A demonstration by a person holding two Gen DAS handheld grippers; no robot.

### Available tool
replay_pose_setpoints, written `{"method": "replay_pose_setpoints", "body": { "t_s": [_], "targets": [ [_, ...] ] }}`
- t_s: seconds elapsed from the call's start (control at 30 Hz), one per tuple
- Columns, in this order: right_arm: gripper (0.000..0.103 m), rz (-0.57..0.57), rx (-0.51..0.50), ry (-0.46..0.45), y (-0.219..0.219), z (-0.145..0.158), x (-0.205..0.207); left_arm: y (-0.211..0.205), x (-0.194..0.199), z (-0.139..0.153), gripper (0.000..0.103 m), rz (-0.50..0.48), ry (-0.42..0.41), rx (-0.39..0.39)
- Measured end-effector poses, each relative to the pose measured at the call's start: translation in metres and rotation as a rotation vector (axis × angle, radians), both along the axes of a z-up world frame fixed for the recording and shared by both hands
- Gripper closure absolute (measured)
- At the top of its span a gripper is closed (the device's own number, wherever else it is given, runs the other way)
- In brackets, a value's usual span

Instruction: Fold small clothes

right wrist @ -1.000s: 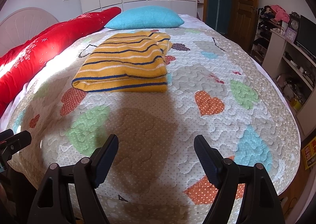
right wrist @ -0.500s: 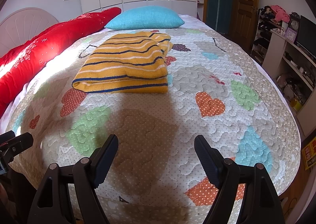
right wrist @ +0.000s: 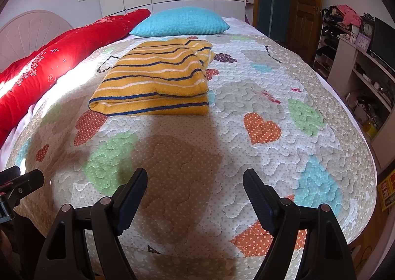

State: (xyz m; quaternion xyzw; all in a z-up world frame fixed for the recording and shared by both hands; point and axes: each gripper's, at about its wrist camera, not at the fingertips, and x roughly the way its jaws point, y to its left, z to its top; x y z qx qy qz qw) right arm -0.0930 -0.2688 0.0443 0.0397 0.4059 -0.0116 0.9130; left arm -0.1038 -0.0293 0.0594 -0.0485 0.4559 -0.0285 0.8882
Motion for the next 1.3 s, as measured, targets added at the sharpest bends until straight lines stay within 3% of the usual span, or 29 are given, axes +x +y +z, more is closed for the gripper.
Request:
{"method": "replay_pose_setpoints", "body": {
  "t_s": [1.3],
  "targets": [
    [0.017, 0.002, 0.003, -0.008, 0.006, -0.003, -0.003, 0.011, 0.003, -0.014, 0.0, 0.035, 0.035, -0.008]
  ]
}}
